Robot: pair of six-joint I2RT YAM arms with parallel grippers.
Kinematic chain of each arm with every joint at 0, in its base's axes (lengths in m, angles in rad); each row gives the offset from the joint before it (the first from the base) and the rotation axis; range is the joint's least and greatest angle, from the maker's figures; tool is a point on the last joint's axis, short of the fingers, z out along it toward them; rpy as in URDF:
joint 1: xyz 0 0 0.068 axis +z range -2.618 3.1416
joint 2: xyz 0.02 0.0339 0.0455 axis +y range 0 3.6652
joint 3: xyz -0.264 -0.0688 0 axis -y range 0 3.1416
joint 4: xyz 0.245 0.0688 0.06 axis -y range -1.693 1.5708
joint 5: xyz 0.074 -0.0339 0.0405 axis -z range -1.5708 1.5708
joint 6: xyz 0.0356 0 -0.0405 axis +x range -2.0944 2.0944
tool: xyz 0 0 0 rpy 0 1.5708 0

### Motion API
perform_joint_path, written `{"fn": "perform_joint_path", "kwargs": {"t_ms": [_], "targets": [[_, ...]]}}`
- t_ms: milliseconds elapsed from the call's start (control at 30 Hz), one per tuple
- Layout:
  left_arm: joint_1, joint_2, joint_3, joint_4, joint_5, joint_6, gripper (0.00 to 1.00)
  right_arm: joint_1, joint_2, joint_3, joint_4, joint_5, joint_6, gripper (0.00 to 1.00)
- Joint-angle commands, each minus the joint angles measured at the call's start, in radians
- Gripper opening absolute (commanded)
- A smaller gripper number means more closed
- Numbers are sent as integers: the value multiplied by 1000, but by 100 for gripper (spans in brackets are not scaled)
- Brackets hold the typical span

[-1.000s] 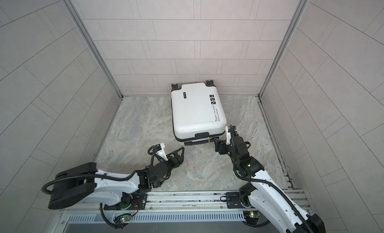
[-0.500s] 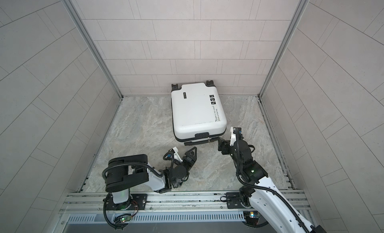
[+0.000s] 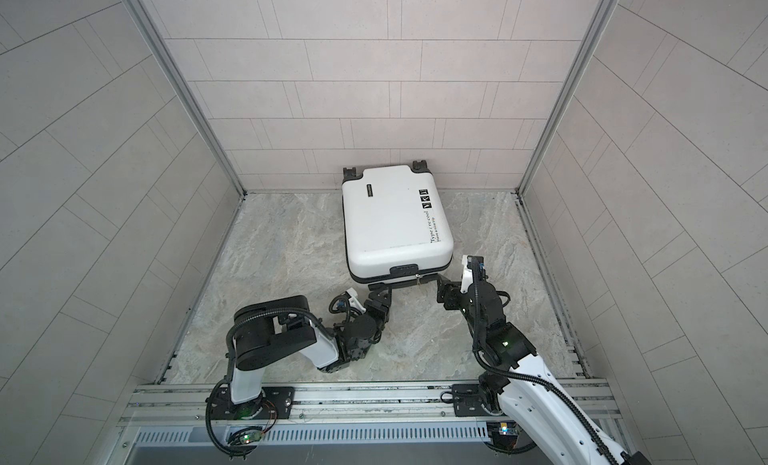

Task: Pack the luggage
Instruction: 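Move the left gripper to the near-corner zipper pull while the right approaches the handle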

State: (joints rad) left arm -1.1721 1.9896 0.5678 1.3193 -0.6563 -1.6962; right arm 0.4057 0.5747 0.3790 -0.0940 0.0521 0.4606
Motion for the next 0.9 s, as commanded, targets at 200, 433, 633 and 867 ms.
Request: {"fn": "perform_joint_path", "kwargs": {"t_ms": [200,433,633,867], "targets": [[15,72,52,23,20,-62,56,3,-17,-20,35,-9,7,79],[23,110,80,21,-20,-48,56,3,-11,-118,169,-87,-14,74],[31,150,122,21,-61,-48,56,5,111,-159,298,-150,-46,61],[35,173,134,21,-120,-66,49,13,234,-182,456,-208,-93,51]]}}
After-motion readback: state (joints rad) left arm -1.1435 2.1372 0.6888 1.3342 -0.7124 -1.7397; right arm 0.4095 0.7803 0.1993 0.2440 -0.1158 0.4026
